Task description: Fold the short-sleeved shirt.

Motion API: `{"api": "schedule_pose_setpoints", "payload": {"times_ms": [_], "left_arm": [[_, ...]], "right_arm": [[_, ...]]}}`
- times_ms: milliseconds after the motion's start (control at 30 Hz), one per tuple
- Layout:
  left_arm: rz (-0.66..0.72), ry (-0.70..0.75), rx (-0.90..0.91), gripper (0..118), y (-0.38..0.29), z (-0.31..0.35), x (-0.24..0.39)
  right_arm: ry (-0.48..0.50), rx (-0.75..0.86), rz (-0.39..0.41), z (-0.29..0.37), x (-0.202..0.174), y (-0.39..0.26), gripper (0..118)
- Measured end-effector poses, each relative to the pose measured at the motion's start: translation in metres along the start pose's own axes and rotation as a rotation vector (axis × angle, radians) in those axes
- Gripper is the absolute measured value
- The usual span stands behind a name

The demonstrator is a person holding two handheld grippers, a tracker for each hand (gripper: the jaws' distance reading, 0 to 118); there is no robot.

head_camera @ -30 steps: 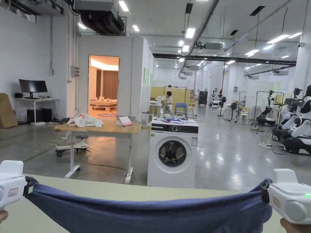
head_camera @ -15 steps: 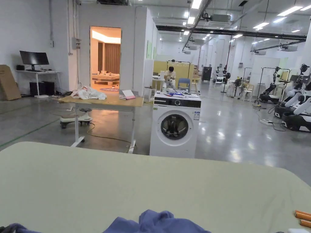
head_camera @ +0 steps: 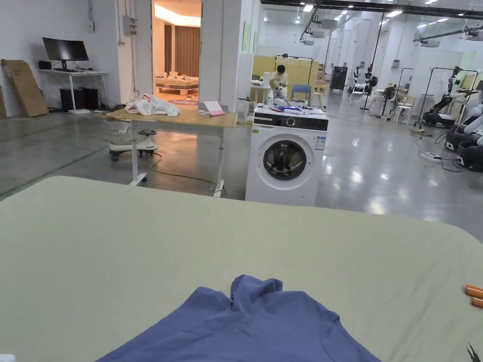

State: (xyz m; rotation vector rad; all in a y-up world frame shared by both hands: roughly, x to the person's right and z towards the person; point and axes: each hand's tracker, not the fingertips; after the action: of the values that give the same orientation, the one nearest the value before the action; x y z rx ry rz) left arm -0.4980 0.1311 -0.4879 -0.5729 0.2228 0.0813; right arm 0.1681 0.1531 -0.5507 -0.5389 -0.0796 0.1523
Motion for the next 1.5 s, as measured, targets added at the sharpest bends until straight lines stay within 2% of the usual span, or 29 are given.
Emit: {"api": "schedule_pose_setpoints", "payload": {"times_ms": [33,67,100,133,200,333,567,667,700,800,900,1033,1167,1300,1500], "left_arm": [[-0.004,0.018,-0.001,21,-0.001,0.0,0.003],[-0.027,0.034,0.0,27,-0.001,0.0,0.007],[-0.06,0.065,0.013,33,-0.007,-0.011,0.001],[-0.078,0.068,0.022,37,-0.007,-0.011,0.002],[-0.094,0.082,0.049,44,-0.004,-0.007,0.01],[-0.093,0.06,0.119,44,0.01,0.003,0.032],[-0.106,-0.055,0.281,43,0.051,0.021,0.114],[-0.113,-0.101,0.356,41,0.066,0.032,0.148],[-0.125,-0.094,0.379,37,0.07,0.035,0.159],[-0.144,-0.098,0.428,8,0.078,0.044,0.183],[-0.122,-0.117,0.466,0,0.085,0.052,0.196],[-0.146,-0.067,0.474,0,0.092,0.059,0.205],[-0.15,-0.07,0.463,0,0.094,0.061,0.19],[-0.165,-0.005,0.365,0,0.08,0.054,0.144],[-0.076,0.051,0.136,0,0.056,0.029,0.055]], "right_arm": [[-0.003,-0.005,-0.006,-0.001,0.0,0.0,16],[-0.008,-0.003,-0.011,0.0,-0.003,0.001,34],[-0.021,0.012,-0.006,0.003,-0.007,0.002,61],[-0.038,0.024,0.008,0.006,-0.011,0.004,71],[-0.064,0.052,0.016,0.014,-0.018,0.009,72],[-0.049,0.153,-0.001,0.028,-0.038,0.025,72],[0.066,0.335,-0.097,0.042,-0.103,0.059,72],[0.079,0.378,-0.119,0.047,-0.127,0.072,66],[0.079,0.39,-0.122,0.049,-0.134,0.076,55],[0.104,0.438,-0.139,0.055,-0.146,0.088,12],[0.108,0.472,-0.114,0.059,-0.156,0.096,4],[0.108,0.495,-0.083,0.061,-0.164,0.101,1],[0.111,0.486,-0.085,0.058,-0.166,0.101,0],[0.143,0.456,-0.094,0.051,-0.166,0.099,0],[0.175,0.414,-0.056,0.039,-0.175,0.091,0]]}}
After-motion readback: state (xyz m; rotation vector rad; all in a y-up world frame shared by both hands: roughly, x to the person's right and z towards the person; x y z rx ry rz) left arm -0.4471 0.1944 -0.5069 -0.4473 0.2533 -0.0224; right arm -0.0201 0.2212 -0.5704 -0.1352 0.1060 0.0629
